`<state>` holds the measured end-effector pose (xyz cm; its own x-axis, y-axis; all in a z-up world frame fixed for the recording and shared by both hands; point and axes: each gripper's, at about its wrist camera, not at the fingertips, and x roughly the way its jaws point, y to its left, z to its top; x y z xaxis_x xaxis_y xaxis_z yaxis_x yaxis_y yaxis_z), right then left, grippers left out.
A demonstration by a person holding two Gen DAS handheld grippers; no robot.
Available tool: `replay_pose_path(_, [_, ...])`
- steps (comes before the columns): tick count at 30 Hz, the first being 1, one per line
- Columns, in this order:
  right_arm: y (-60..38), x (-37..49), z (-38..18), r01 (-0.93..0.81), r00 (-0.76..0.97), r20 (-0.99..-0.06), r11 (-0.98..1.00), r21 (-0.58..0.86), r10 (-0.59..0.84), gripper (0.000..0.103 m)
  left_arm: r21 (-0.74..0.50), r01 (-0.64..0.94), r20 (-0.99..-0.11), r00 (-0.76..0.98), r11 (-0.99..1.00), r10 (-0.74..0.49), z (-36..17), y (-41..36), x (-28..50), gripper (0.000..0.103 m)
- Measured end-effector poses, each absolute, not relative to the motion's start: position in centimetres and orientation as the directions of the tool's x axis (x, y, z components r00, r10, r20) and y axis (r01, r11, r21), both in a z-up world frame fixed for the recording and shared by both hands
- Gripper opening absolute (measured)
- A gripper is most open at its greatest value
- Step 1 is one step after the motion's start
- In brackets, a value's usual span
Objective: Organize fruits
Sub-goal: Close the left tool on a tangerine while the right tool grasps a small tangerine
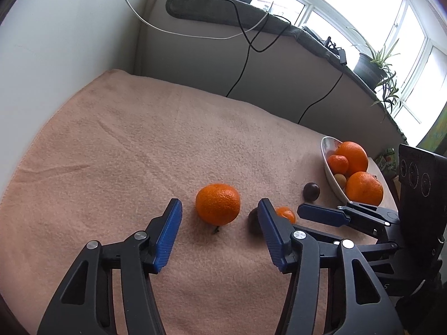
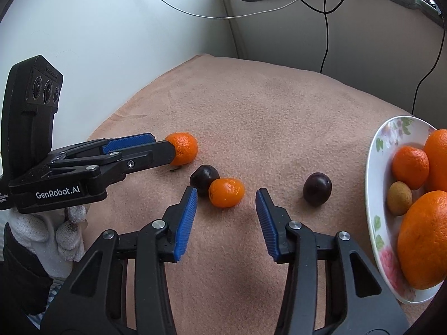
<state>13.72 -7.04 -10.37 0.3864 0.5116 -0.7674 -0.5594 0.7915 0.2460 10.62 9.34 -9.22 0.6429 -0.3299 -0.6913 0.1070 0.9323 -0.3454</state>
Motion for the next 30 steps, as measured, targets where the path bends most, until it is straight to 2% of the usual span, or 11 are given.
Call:
replay_pose_path(9, [-6.4,14.6,-11.3,-0.568,0.351,-0.768,0.774,0.279,0.535,0.041,-0.351,0.103,-0.706,0.624,0.931,-0.335,-10.0,9.4,11.2,0.05])
replay_pose_path(14, [-6.5,14.5,-11.3,-0.573,0.346,-0.766,0.768,0.284,0.542,0.034,-0.349,0.107,-0.712,0.616,0.931,-0.338,-10.3,9.3,11.3,0.04])
replay_pose_path(15, [-6.4,14.6,-11.4,-0.574,0.343,-0.766,0.767,0.287,0.543,0.03,-0.35,0.107,-0.712,0.615,0.931,-0.339,-10.3,9.4,11.3,0.037])
replay_pose_path(17, [-6.4,14.5,-11.3,-0.574,0.347,-0.765,0.768,0.285,0.543,0.03,-0.356,0.112,-0.71,0.614,0.928,-0.346,-10.3,9.4,11.3,0.034])
replay_pose_path(30, [-8.1,12.9,-9.4,-0.572,0.394,-0.734,0.773,0.276,0.554,0.029,-0.345,0.118,-0.686,0.646,0.931,-0.335,-9.1,9.1,10.2,0.033])
